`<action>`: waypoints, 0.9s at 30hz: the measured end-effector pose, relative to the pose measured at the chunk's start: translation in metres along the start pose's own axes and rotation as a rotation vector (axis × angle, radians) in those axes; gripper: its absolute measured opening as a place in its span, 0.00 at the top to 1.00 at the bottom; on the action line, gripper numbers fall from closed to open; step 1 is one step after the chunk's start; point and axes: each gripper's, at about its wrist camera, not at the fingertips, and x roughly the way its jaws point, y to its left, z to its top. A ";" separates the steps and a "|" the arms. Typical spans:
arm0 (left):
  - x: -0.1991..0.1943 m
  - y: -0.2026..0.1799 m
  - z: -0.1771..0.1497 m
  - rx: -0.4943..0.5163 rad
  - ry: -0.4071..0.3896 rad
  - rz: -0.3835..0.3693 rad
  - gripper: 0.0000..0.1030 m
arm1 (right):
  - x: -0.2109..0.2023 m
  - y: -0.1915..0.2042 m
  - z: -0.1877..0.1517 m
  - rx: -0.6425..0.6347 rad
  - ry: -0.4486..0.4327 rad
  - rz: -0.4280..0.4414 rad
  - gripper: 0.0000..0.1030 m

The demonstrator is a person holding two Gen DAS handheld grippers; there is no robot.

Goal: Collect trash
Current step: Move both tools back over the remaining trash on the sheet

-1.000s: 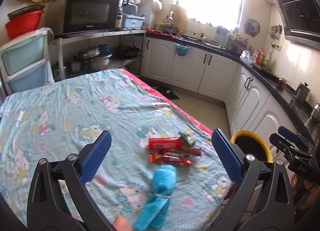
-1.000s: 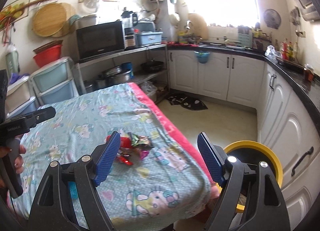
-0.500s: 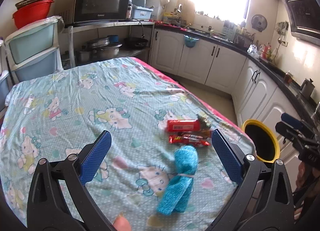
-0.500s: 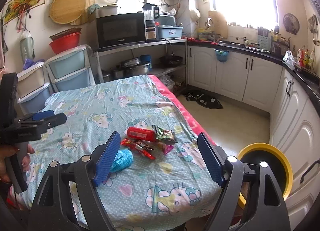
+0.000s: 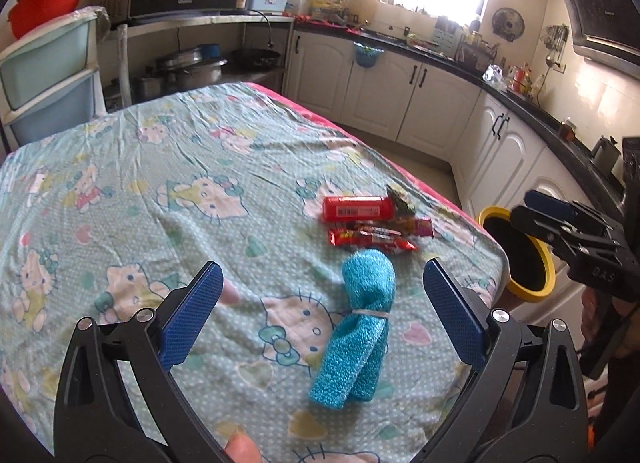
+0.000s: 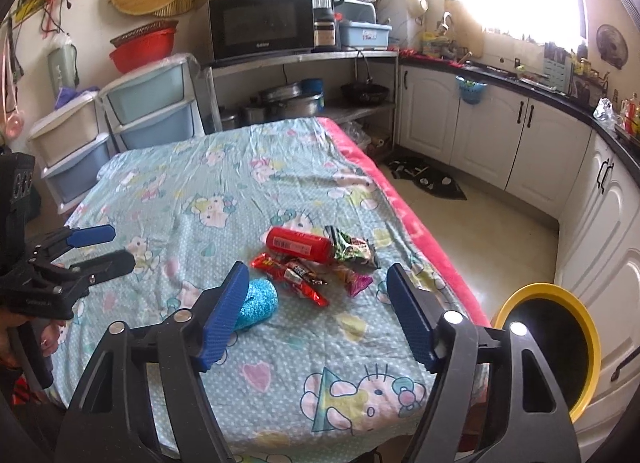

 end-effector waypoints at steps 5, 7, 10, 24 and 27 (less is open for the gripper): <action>0.012 -0.004 -0.007 0.011 0.030 -0.020 0.10 | 0.016 -0.003 -0.003 0.005 0.039 0.014 0.44; 0.016 -0.005 -0.010 0.017 0.041 -0.026 0.10 | 0.023 -0.004 -0.005 0.000 0.056 0.005 0.46; 0.025 -0.009 -0.014 0.024 0.059 -0.037 0.10 | 0.034 -0.007 -0.009 0.001 0.079 0.000 0.50; 0.065 -0.029 -0.033 0.062 0.174 -0.115 0.37 | 0.089 -0.008 -0.006 -0.022 0.182 0.090 0.69; 0.072 -0.030 -0.036 0.062 0.194 -0.120 0.45 | 0.106 -0.008 -0.005 -0.023 0.210 0.099 0.70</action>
